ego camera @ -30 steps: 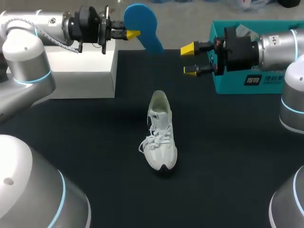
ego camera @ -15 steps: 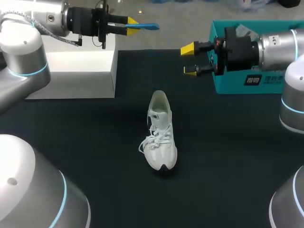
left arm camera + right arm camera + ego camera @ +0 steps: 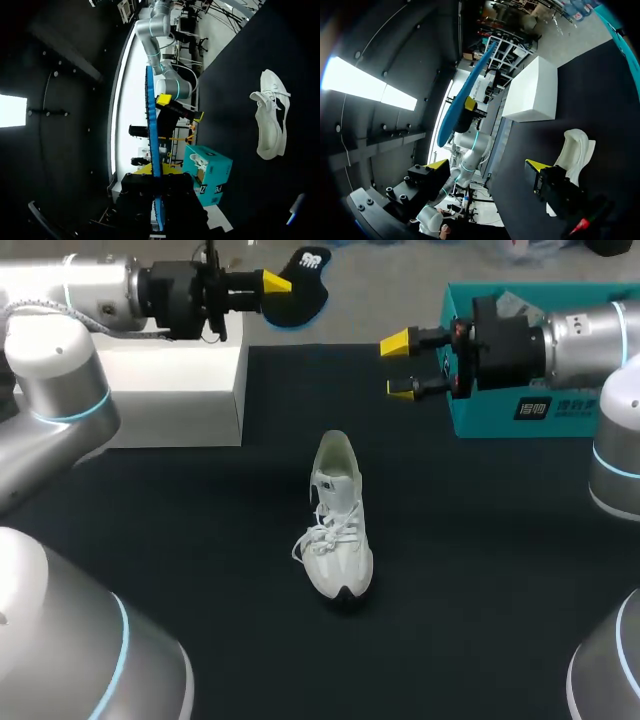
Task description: Take the shoe out of the shoebox, open the shoe tongue, remove and reinsert the insole, then place the shoe into the shoebox
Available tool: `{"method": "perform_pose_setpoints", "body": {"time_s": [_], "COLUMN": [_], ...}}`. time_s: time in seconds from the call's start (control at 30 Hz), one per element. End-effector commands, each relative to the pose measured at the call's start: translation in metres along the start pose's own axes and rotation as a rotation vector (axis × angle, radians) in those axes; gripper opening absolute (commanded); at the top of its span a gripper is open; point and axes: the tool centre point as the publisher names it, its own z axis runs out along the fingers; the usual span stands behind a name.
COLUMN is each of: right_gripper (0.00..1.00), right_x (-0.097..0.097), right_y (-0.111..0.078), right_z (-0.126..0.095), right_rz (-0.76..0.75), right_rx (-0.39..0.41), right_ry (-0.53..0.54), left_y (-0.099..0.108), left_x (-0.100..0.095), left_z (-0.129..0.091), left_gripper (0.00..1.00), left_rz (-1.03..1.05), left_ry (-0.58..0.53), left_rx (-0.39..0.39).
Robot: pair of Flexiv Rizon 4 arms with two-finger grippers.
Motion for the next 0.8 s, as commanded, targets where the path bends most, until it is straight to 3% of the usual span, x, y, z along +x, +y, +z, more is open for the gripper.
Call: {"method": "perform_pose_setpoints", "body": {"time_s": [0.03,0.17,0.23,0.33,0.4,0.63,0.67,0.8], "right_gripper": [1.0,1.0,1.0,1.0,1.0,1.0,1.0,1.0], "right_x": [0.0,0.0,0.0,0.0,0.003,0.022,0.022,0.018], "right_y": [0.0,0.0,0.0,0.0,0.008,0.039,0.043,0.054], "right_z": [0.002,0.002,0.002,0.002,0.003,0.007,0.009,0.023], "right_rz": [0.001,0.001,0.001,0.001,-0.013,-0.101,-0.104,-0.108], "right_rx": [-0.002,-0.002,-0.002,-0.002,0.0,0.004,0.005,0.016], "right_ry": [-0.002,-0.002,-0.002,-0.002,-0.002,-0.043,-0.047,-0.056], "left_y": [-0.007,-0.007,-0.008,-0.012,-0.015,-0.017,-0.016,-0.011], "left_x": [0.008,0.008,0.012,0.014,0.018,0.029,0.033,0.041], "left_z": [0.002,0.002,0.002,0.002,0.0,-0.002,-0.002,0.004], "left_gripper": [0.0,0.0,0.0,0.0,0.0,0.0,0.0,0.0], "left_rz": [0.021,0.021,0.143,0.206,0.281,0.279,0.329,0.398], "left_ry": [-0.056,-0.056,0.011,0.001,0.041,0.029,0.075,0.072], "left_rx": [-0.014,-0.014,-0.028,-0.04,-0.031,-0.064,-0.056,-0.066]}}
